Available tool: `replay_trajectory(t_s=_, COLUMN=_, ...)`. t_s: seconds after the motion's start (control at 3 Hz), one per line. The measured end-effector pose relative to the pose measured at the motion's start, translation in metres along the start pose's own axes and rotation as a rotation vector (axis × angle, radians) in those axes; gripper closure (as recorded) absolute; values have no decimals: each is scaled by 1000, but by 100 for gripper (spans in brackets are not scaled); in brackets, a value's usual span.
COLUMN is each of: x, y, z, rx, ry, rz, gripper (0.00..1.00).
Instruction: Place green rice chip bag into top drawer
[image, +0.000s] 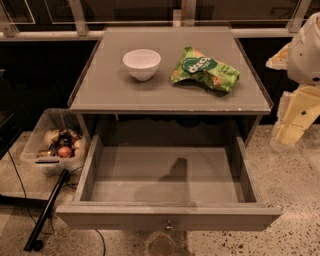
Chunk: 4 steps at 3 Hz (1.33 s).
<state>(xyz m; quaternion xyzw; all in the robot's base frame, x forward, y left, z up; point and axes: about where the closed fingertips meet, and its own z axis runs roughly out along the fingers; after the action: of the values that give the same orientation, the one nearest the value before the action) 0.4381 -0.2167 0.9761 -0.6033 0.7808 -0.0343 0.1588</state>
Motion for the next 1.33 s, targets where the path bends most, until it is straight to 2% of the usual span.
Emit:
replay_trajectory(t_s=0.33, x=0, y=0, z=0, rx=0, ry=0, rz=0, gripper=0)
replay_trajectory(t_s=0.67, x=-11, y=-6, z=1, rx=4, ry=-37, rz=-11, gripper=0)
replay_trajectory(t_s=1.0, x=-28, y=-21, z=6, rx=2, ry=-115, rz=-9, gripper=0)
replay_trajectory(t_s=1.33, x=-40, y=-52, z=14, rx=24, ry=-203, rz=64, gripper=0)
